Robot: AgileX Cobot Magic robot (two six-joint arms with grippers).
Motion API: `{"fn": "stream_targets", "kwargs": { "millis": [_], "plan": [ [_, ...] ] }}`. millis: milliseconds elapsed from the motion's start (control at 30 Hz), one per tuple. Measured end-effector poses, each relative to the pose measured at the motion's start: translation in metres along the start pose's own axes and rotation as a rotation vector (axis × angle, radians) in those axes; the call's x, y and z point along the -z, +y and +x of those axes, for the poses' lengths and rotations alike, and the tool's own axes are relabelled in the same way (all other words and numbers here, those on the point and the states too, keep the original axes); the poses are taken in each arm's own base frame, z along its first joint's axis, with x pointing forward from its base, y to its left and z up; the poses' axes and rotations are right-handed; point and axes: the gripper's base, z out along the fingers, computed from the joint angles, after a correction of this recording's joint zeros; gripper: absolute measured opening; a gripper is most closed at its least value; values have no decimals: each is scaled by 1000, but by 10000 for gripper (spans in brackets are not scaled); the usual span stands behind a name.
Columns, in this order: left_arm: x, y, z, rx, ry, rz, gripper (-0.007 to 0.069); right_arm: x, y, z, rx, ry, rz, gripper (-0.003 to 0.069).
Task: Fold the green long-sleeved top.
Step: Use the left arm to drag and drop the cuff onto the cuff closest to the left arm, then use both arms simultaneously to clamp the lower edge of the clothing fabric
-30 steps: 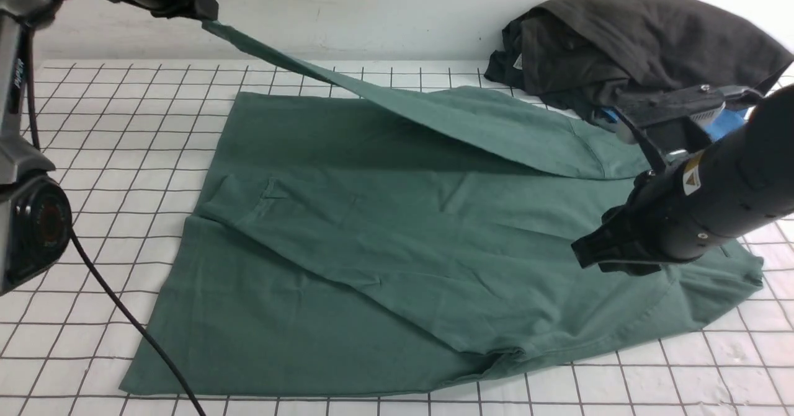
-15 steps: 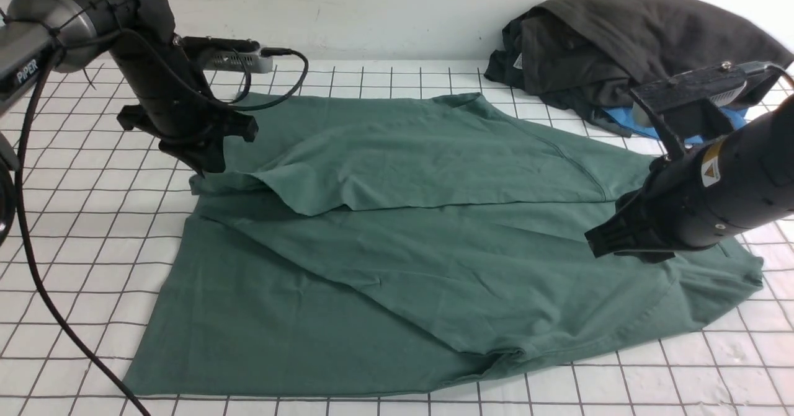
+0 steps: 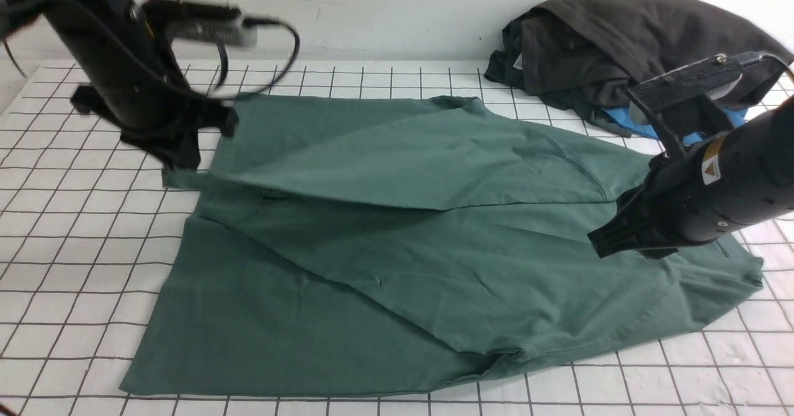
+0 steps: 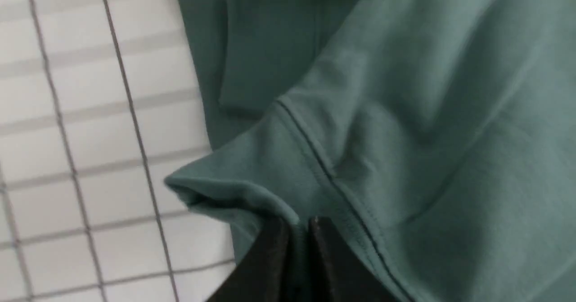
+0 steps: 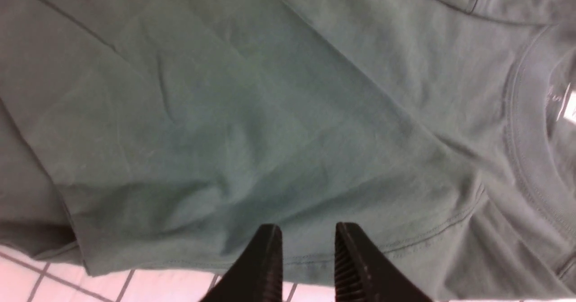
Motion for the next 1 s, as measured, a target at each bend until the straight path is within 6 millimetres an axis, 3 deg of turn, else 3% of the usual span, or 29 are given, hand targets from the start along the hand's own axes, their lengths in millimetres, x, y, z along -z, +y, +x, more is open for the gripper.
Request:
{"fn": "stream_targets", "kwargs": {
  "millis": [33, 67, 100, 167, 233, 267, 367, 467, 633, 733, 833, 1000],
  "plan": [
    [-37, 3, 18, 6, 58, -13, 59, 0, 0, -1, 2, -10, -1, 168],
    [-37, 3, 17, 5, 50, -16, 59, 0, 0, -1, 1, -11, -1, 168],
    [-53, 5, 28, -3, 77, -30, 90, 0, 0, -1, 3, -12, -2, 168],
    [-63, 8, 36, -26, 90, -60, 157, 0, 0, -1, 6, -11, -4, 168],
    [-61, 11, 36, -52, 89, -90, 250, 0, 1, -1, 11, -11, -8, 168],
    [-60, 11, 36, -52, 88, -90, 260, 0, 1, -1, 12, -11, -8, 168],
    [-35, 7, 34, -77, 23, -100, 445, 0, 4, -1, 19, -11, -39, 168],
    [-6, -9, 34, -171, -31, -94, 513, 0, 7, -1, 42, -12, -73, 168],
    [14, -38, 54, -396, 28, -59, 506, 1, 12, 3, 117, 25, -132, 168],
    [7, -48, 76, -582, 86, -16, 486, 2, 15, 7, 154, 65, -176, 168],
    [-18, -46, 115, -814, 191, 41, 477, 3, 21, 11, 191, 104, -243, 168],
    [-50, -41, 158, -1072, 305, 123, 477, 5, 28, 11, 198, 86, -324, 168]
  ]
}}
